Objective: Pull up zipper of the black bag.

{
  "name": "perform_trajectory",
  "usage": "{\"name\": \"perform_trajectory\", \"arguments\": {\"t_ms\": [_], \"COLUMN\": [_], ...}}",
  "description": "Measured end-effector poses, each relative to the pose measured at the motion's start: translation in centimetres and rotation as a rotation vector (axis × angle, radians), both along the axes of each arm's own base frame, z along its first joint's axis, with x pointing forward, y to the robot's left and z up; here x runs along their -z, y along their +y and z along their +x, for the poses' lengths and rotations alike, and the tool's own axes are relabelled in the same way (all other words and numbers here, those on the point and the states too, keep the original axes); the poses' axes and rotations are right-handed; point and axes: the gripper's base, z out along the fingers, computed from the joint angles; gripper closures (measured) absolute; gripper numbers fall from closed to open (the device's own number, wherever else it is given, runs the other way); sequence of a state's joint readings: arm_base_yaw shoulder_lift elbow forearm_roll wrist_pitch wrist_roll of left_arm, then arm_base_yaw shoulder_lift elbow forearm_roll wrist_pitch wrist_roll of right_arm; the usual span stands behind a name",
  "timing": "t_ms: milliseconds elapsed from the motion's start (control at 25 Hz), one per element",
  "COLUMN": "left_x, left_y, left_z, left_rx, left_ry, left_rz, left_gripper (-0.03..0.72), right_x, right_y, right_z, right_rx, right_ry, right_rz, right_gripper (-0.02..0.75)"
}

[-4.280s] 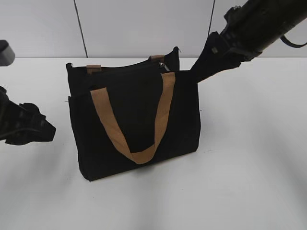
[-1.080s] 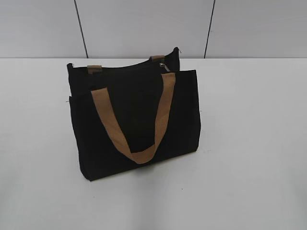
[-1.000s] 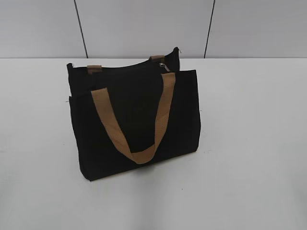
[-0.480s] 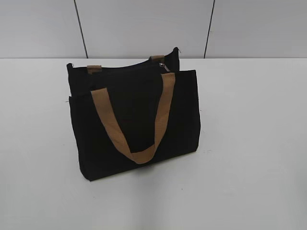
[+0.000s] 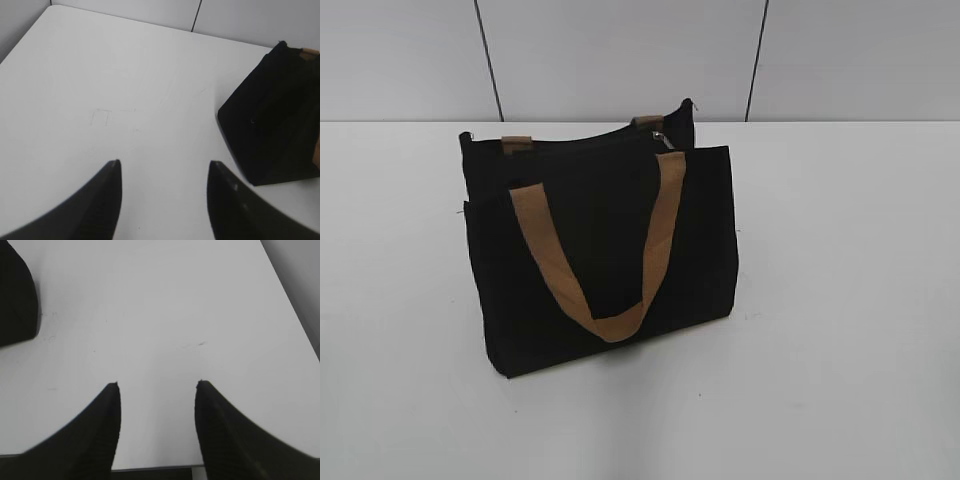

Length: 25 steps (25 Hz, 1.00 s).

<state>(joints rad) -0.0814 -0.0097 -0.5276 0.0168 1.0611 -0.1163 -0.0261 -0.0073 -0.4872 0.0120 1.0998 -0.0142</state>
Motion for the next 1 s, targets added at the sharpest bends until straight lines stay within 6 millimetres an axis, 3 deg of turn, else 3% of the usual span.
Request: {"name": "perform_trajectory", "arguments": {"t_ms": [1000], "left_x": [0.0], "left_y": [0.0], "left_z": [0.0], "left_rx": [-0.005], "left_ry": [0.0], "left_rz": [0.0], "left_gripper": [0.274], "right_x": [0.0], "right_y": [0.01], "right_z": [0.0], "right_rx": [0.001], "right_ry": [0.0], "right_rz": [0.001], "right_gripper": [0.357]}}
